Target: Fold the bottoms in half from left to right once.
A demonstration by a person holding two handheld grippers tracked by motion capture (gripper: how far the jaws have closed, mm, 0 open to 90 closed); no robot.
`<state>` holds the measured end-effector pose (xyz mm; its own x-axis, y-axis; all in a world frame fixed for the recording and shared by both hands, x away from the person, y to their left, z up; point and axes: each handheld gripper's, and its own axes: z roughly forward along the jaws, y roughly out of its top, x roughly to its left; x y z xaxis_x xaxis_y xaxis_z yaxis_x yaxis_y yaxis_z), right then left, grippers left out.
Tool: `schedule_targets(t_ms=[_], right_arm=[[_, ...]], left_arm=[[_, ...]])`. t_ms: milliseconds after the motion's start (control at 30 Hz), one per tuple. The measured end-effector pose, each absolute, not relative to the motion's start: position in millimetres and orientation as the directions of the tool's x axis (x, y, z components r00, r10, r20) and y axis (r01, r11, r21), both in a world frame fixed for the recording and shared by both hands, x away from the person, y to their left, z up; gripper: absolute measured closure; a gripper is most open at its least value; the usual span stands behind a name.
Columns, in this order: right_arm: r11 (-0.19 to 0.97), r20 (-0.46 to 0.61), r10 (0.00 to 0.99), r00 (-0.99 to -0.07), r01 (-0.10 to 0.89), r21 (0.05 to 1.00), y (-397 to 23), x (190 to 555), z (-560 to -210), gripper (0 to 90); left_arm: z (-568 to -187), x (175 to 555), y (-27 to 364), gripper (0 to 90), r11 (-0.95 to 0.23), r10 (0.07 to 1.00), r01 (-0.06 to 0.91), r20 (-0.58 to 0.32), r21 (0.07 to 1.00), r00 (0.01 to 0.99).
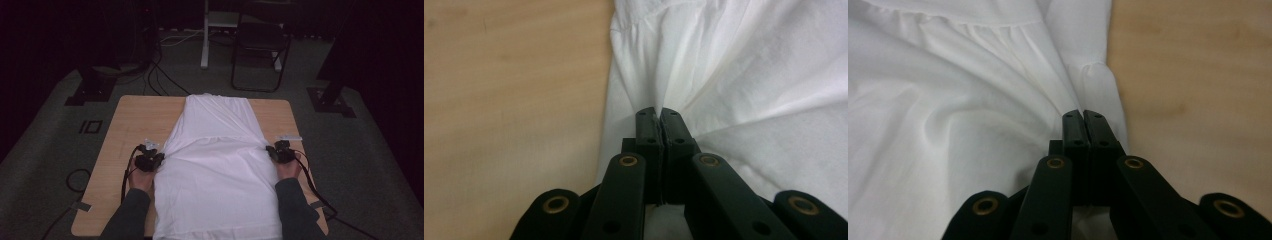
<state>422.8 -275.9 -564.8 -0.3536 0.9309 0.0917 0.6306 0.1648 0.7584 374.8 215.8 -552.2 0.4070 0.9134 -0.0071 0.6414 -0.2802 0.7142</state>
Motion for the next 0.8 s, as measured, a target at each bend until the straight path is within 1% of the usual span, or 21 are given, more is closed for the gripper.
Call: schedule_targets(t_ms=[100, 233, 333, 433, 600, 633, 667, 700, 733, 767, 800], right_arm=[[0.191, 0.080, 0.923, -0.376, 0.630, 0.752, -274.5, 392.0, -565.2, 88.9], [0.191, 0.100, 0.913, -0.395, 0.633, 0.751, -277.3, 356.7, -566.9, 88.9], [0.200, 0.108, 0.908, -0.405, 0.645, 0.737, -280.0, 329.6, -566.4, 88.9], [0.217, 0.098, 0.906, -0.411, 0.651, 0.727, -281.6, 307.9, -565.9, 88.9], [0.216, 0.116, 0.906, -0.407, 0.680, 0.700, -285.6, 285.8, -563.8, 89.2], [0.213, 0.124, 0.906, -0.404, 0.691, 0.691, -286.3, 283.1, -563.0, 89.0], [0.216, 0.128, 0.904, -0.407, 0.695, 0.685, -286.7, 282.4, -562.3, 87.2], [0.217, 0.133, 0.899, -0.416, 0.691, 0.690, -287.3, 282.0, -561.0, 79.7], [0.218, 0.127, 0.896, -0.426, 0.670, 0.710, -288.8, 282.2, -558.7, 71.0], [0.203, 0.127, 0.896, -0.425, 0.647, 0.735, -291.0, 284.7, -553.8, 63.7], [0.181, 0.141, 0.895, -0.424, 0.633, 0.753, -292.7, 288.4, -548.2, 59.8]], left_arm=[[-553.2, 350.5, 219.8, 88.4, -0.304, 0.904, 0.628, 0.009, 0.716, 0.427], [-554.9, 316.1, 226.5, 88.3, -0.286, 0.901, 0.635, -0.025, 0.718, 0.433], [-553.6, 295.4, 225.0, 88.0, -0.342, 0.889, 0.622, 0.029, 0.704, 0.457], [-553.7, 274.9, 223.8, 87.9, -0.367, 0.882, 0.620, 0.047, 0.694, 0.469], [-553.2, 254.8, 224.0, 87.7, -0.370, 0.871, 0.631, 0.019, 0.682, 0.490], [-552.8, 253.5, 224.5, 86.0, -0.370, 0.869, 0.630, 0.014, 0.683, 0.495], [-551.7, 252.2, 225.3, 82.2, -0.365, 0.863, 0.624, -0.001, 0.691, 0.506], [-549.6, 251.6, 227.0, 73.6, -0.360, 0.860, 0.607, 0.000, 0.709, 0.511], [-545.8, 253.1, 229.7, 64.1, -0.338, 0.870, 0.596, 0.000, 0.728, 0.492], [-541.9, 256.4, 232.8, 58.8, -0.312, 0.877, 0.594, -0.016, 0.742, 0.480], [-537.4, 261.2, 235.8, 55.8, -0.284, 0.883, 0.591, -0.034, 0.755, 0.468]])
